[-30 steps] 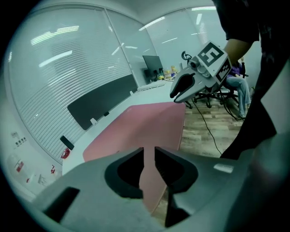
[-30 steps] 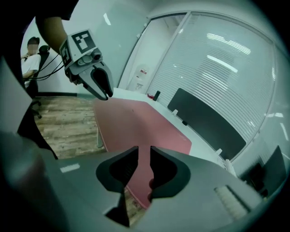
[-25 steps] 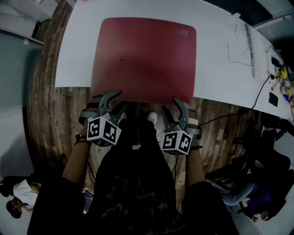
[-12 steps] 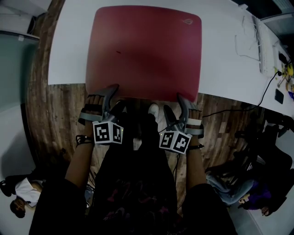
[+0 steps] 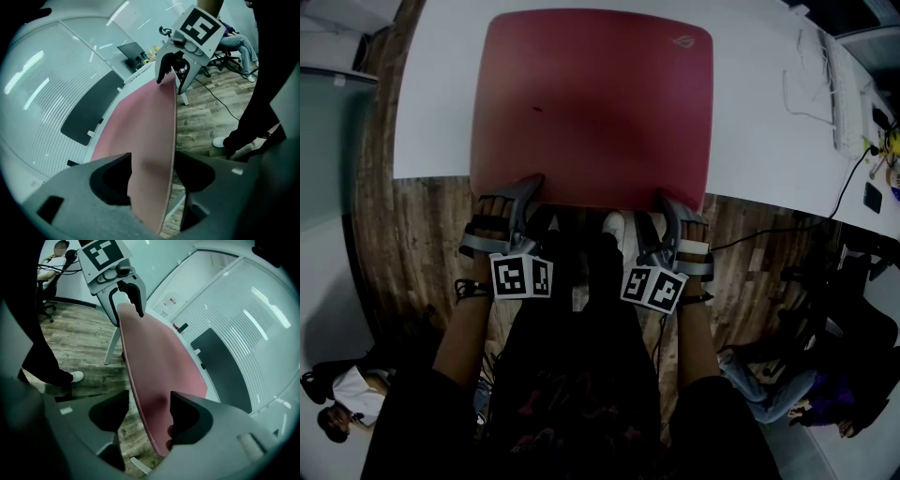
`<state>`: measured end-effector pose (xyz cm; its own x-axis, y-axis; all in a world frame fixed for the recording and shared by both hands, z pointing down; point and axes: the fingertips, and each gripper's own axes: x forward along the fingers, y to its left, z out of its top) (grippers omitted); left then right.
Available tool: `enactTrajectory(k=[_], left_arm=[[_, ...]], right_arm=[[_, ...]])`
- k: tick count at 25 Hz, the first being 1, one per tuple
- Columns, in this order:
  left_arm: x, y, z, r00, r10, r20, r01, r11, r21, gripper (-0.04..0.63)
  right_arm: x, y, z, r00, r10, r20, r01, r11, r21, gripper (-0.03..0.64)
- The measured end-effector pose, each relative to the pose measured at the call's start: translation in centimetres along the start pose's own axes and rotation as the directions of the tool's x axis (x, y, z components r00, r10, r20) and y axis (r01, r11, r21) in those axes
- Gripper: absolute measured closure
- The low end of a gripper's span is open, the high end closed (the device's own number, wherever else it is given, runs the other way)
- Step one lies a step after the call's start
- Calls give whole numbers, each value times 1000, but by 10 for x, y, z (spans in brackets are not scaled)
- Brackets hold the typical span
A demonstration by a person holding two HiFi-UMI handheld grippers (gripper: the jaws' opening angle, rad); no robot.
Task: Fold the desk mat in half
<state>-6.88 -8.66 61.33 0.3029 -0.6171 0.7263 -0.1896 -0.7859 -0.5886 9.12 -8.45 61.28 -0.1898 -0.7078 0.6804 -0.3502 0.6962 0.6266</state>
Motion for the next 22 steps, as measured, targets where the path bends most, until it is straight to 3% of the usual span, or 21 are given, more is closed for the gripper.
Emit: enactTrajectory(k=[1,4,11,14,18,22], left_arm=[[-1,1,1,1000,-5,1,5,1000,0,316],[-8,2,4,1000,-18,7,18,1000,2,321],[-31,9,14,999,-24,32,24,1000,17,458],[-38,17,18,999,-5,35,4,1000,11,484],[-47,28,24,999,11,51,-13,1000,28,569],[-54,41,29,999,9,53,-11,999,39,575]], right_arm=[[-1,-2,0,1000,-3,1,3,1000,1,356],[-4,-5,2,1000,4,10,-4,1000,2,367],[-26,-15,13,999,4,52,-3,1000,-10,459],[-32,-24,19,998,-15,67,15,1000,-13,488],[-41,-35,28,995,-46,85,49,998,-30,564],[-47,-44,32,995,-42,91,47,998,-53,581]])
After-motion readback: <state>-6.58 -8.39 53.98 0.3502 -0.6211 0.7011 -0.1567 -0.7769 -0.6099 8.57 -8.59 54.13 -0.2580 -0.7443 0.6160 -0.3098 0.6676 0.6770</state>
